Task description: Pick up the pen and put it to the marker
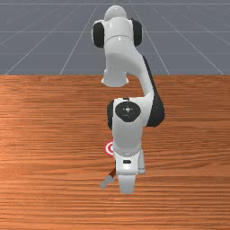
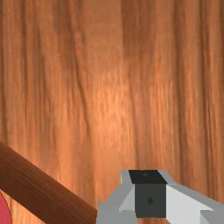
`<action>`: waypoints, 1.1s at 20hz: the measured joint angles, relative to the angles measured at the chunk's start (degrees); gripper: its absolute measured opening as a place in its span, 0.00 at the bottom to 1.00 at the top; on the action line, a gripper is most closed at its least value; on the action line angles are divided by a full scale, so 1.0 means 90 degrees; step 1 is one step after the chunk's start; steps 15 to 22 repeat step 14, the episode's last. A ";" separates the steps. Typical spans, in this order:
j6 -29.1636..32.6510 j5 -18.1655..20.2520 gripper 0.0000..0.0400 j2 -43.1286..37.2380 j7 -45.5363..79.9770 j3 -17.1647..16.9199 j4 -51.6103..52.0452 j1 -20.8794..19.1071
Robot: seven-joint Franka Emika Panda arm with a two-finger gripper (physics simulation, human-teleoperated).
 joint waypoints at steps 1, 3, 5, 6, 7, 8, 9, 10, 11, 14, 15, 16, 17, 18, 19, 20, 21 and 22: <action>0.0000 0.0007 0.00 -0.0001 -0.0181 0.0054 -0.0004 -0.0054; 0.0304 0.0027 0.00 -0.0205 -0.0082 0.0031 -0.0424 -0.0080; 0.0958 0.0018 0.00 -0.0658 -0.0066 0.0029 -0.1346 -0.0103; 0.0856 0.0092 0.00 -0.0866 0.0180 -0.0007 -0.1685 -0.0083; 0.1220 0.0140 0.00 -0.1246 0.0345 -0.0035 -0.2420 -0.0072; 0.1601 0.0185 0.00 -0.1639 0.0486 -0.0057 -0.3184 -0.0060; 0.2009 0.0226 0.00 -0.2055 0.0593 -0.0070 -0.3997 -0.0050; 0.2382 0.0257 0.00 -0.2431 0.0665 -0.0075 -0.4741 -0.0042; 0.2695 0.0264 0.00 -0.2744 0.0660 -0.0062 -0.5369 -0.0047; 0.2251 0.0127 0.00 -0.2905 0.0185 0.0067 -0.5667 -0.0156; 0.2251 0.0127 0.00 -0.2905 0.0185 0.0067 -0.5667 -0.0156; 0.2251 0.0127 0.00 -0.2905 0.0185 0.0067 -0.5667 -0.0156; 0.2251 0.0127 0.00 -0.2905 0.0185 0.0067 -0.5667 -0.0156; 0.2251 0.0127 0.00 -0.2905 0.0185 0.0067 -0.5667 -0.0156; 0.2251 0.0127 0.00 -0.2905 0.0185 0.0067 -0.5667 -0.0156; 0.2251 0.0127 0.00 -0.2905 0.0185 0.0067 -0.5667 -0.0156; 0.2251 0.0127 0.00 -0.2905 0.0185 0.0067 -0.5667 -0.0156; 0.2251 0.0127 0.00 -0.2905 0.0185 0.0067 -0.5667 -0.0156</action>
